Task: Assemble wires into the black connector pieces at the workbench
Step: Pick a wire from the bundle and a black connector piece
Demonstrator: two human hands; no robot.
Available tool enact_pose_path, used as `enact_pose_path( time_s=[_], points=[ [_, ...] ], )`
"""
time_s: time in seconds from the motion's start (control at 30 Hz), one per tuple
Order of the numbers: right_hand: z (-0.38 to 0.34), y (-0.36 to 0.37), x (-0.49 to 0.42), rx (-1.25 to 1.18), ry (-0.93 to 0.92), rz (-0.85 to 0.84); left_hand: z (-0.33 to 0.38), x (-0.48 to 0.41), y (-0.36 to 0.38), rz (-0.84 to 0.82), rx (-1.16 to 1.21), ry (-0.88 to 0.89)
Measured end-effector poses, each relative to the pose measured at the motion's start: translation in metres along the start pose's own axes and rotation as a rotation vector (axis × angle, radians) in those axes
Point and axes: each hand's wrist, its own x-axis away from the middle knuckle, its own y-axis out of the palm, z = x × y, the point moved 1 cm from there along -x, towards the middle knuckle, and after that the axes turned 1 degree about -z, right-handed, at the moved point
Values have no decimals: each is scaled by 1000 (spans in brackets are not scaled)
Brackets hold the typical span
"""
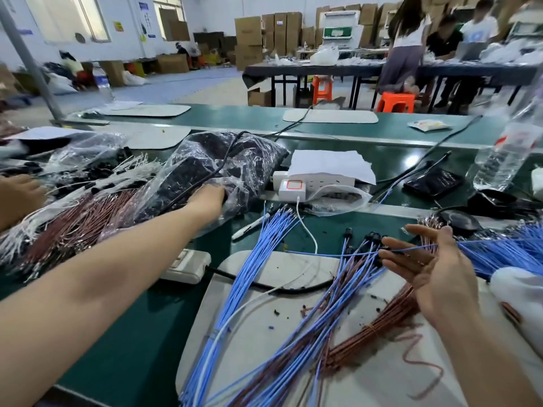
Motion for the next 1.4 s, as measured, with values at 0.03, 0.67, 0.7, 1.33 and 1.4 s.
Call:
enact_pose_path(
  time_s=[0.03, 0.67, 0.7, 1.33, 1.4],
  points=[
    [0, 0, 0, 9, -2, 11, 2, 3, -3, -6, -18, 9],
    [0, -16, -8, -293, -12, 273, 142, 100, 43, 6, 606, 559],
    [-1, -17, -10, -309, -21, 293, 140, 99, 45, 12, 626, 587],
    [16, 8, 4, 4, -188, 54, 138, 106, 45, 229, 1040, 504],
    [17, 9, 6, 7, -197, 44, 138, 107, 46, 180, 1147, 474]
  ],
)
